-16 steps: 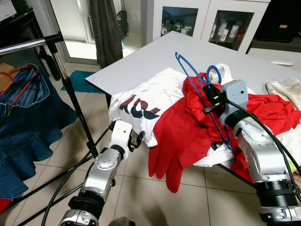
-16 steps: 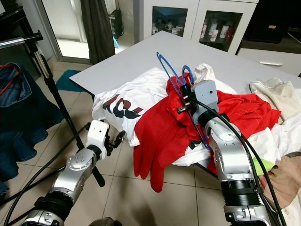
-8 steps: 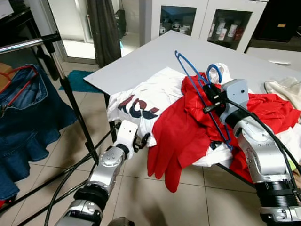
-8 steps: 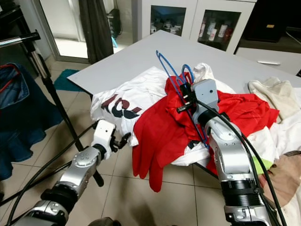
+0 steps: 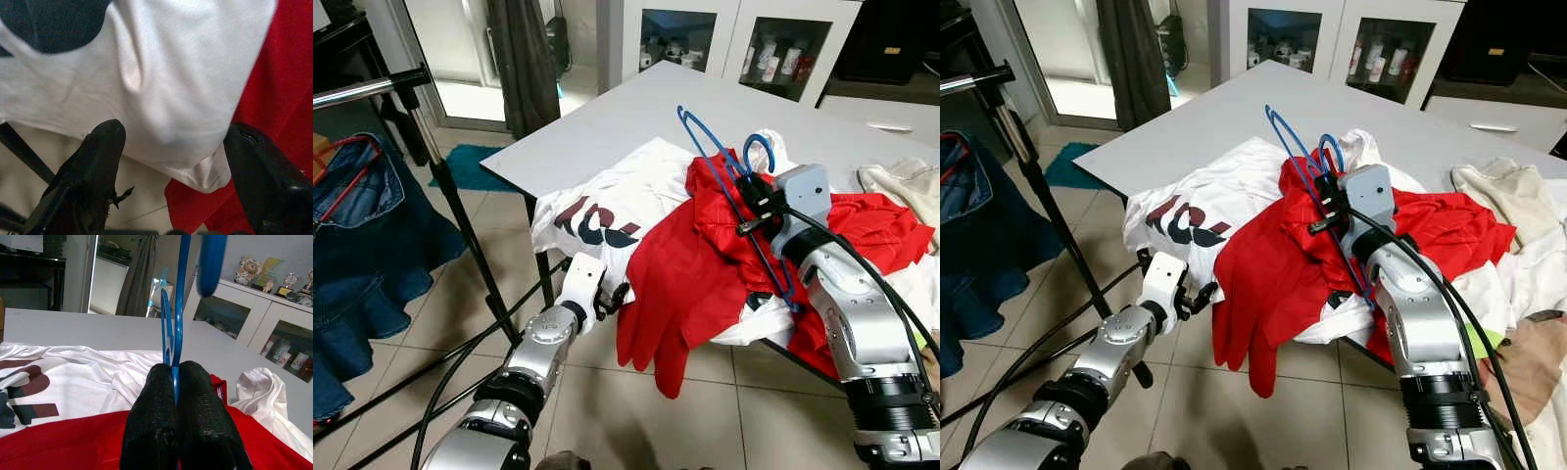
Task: Hang hanger
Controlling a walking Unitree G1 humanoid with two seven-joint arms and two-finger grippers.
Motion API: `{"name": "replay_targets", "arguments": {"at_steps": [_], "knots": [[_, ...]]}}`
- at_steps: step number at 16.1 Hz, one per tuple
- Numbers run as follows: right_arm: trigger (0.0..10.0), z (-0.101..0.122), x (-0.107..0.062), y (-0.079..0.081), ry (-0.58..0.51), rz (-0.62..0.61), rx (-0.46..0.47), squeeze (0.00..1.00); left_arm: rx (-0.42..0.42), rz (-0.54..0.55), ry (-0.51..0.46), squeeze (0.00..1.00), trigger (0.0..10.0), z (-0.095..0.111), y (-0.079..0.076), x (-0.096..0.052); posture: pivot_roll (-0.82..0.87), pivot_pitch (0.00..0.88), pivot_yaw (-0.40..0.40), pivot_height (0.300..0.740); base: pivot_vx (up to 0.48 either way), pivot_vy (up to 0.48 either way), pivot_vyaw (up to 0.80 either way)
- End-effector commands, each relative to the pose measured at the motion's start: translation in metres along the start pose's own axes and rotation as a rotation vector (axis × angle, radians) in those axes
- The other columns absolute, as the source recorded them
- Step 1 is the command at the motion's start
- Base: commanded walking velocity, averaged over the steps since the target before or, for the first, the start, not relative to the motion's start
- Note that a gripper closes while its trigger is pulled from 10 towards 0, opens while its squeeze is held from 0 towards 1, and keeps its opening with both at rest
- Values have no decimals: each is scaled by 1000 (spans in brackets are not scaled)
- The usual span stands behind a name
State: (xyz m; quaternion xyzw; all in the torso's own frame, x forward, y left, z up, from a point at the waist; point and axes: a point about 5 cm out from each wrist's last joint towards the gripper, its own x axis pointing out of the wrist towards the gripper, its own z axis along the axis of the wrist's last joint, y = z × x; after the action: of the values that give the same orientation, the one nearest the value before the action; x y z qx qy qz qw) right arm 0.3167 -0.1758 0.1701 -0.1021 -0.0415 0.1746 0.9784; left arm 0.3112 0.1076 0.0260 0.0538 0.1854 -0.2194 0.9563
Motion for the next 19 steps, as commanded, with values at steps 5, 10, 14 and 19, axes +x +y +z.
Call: {"name": "replay_targets", "arguments": {"at_steps": [5, 10, 14, 19], "knots": [[10000, 3, -3, -2, 0, -3, -18, 0, -8, 15, 2, 0, 3333, 3, 1, 3, 42, 0, 1, 740, 0, 0, 0], [10000, 3, -4, -3, 0, -3, -22, 0, -18, 9, 17, 0, 0, 1, 0, 4, 37, 1, 0, 740, 0, 0, 0], [10000, 3, -4, -4, 0, -4, -24, 0, -26, 12, 17, 0, 0, 1, -1, 5, 36, 0, -2, 740, 0, 0, 0], [10000, 3, -4, -4, 1, -3, -25, 0, -36, 11, -3, 0, 0, 3, -1, 5, 36, 3, -4, 740, 0, 0, 0]]}}
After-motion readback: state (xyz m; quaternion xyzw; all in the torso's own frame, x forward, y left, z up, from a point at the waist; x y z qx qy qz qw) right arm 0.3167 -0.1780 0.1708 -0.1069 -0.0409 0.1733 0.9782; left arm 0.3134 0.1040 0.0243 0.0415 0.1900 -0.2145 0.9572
